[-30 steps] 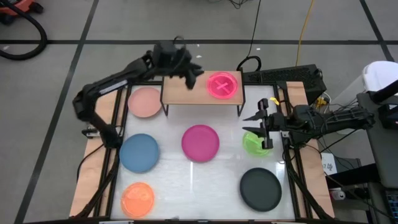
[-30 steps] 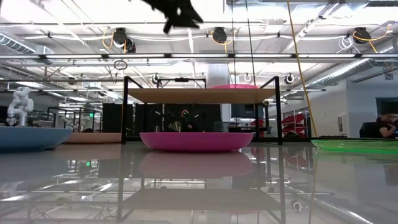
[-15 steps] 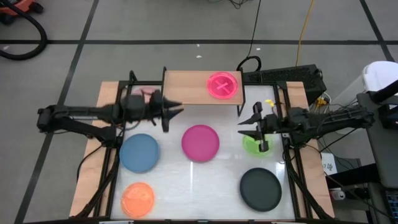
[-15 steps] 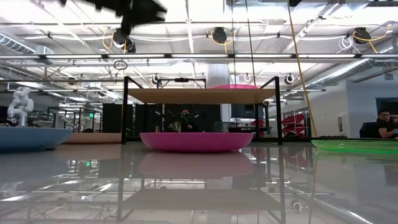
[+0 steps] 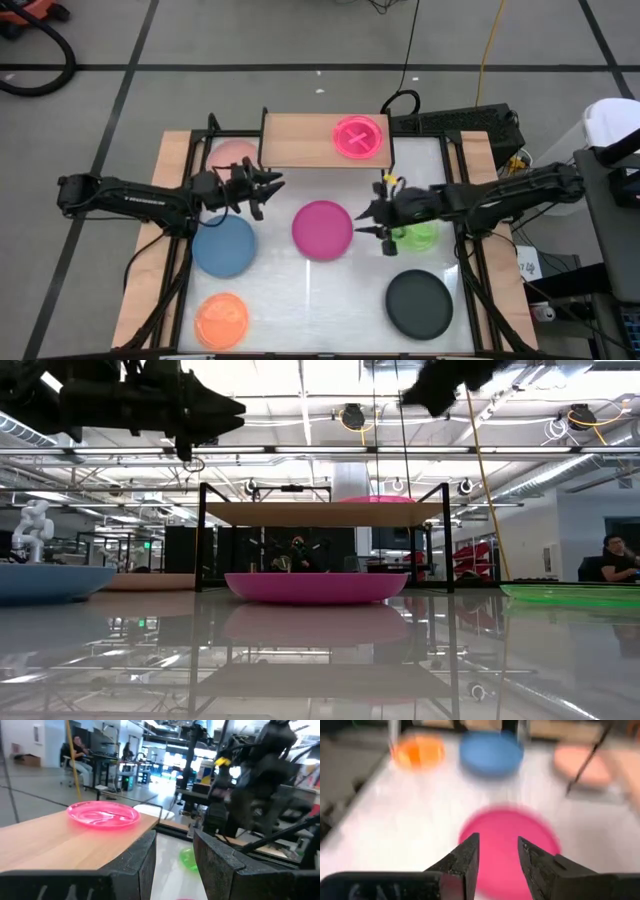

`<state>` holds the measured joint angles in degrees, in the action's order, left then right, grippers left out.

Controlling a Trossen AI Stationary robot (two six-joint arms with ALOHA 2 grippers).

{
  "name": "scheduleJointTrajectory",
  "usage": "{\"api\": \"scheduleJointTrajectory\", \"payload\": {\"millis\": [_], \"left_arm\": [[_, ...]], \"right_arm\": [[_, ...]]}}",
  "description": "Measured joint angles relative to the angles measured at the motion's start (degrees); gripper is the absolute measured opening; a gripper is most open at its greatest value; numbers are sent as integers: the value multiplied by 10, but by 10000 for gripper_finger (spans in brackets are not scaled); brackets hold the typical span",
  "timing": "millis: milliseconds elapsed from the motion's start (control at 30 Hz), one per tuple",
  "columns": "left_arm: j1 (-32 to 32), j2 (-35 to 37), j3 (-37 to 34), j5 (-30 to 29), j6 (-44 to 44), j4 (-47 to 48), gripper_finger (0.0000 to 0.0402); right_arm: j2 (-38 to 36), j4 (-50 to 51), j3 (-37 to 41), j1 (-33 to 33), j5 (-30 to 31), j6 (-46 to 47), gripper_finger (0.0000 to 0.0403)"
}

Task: Place and stack plates onto a shelf
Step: Stack the green plate on top of the pink plate on the shelf

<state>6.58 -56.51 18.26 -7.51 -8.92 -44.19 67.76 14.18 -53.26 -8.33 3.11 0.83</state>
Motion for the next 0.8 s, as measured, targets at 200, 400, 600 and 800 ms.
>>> {"api": "scheduleJointTrajectory", "payload": {"millis": [200,400,600,800], "left_arm": [[-12,0,0,27,-5,6,136],[-34,0,0,30,-39,4,136],[-62,0,0,32,-43,-9,136],[-68,0,0,31,-34,-11,136]], "right_arm": [[56,181,-4,5,0,107,116],[97,258,-4,-14,21,273,116],[149,331,-4,-57,60,350,116],[191,356,-4,-69,90,390,116]]}}
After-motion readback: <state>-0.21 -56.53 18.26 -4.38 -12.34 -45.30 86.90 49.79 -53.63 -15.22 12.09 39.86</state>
